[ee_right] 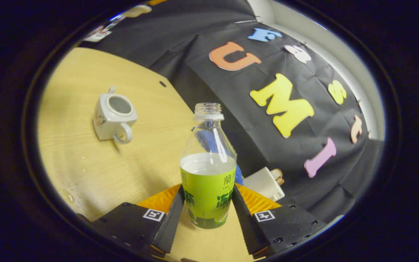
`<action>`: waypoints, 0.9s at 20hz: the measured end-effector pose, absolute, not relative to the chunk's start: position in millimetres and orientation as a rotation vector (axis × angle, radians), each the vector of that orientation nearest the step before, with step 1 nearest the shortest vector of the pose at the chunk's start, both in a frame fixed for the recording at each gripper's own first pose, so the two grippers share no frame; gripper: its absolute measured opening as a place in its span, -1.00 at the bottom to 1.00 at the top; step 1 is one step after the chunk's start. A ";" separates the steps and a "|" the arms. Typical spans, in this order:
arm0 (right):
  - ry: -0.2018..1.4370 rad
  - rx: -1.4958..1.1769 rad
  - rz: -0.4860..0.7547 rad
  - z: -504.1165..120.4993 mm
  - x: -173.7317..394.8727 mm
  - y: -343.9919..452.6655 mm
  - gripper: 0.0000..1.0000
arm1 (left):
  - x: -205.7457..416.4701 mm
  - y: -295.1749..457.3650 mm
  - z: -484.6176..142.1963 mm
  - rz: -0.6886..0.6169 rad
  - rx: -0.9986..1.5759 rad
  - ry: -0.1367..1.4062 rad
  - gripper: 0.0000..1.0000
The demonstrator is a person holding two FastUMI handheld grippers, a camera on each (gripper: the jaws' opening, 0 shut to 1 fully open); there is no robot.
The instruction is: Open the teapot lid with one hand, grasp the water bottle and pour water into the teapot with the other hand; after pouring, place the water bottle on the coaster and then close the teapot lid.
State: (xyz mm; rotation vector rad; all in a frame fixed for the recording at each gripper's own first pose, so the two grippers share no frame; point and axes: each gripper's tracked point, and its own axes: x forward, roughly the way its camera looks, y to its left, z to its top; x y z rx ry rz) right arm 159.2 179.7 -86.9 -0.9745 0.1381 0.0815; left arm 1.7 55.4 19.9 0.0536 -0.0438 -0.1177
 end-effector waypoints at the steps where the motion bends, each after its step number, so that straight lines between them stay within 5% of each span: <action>1: 0.127 -1.035 0.084 -89.8 160.1 184.6 0.51 | 1.4 56.3 19.1 -0.119 0.049 -0.043 -0.94; 18: -0.110 -1.712 0.013 -66.7 166.1 222.1 0.51 | -4.5 69.2 17.0 -0.151 0.055 -0.039 -0.94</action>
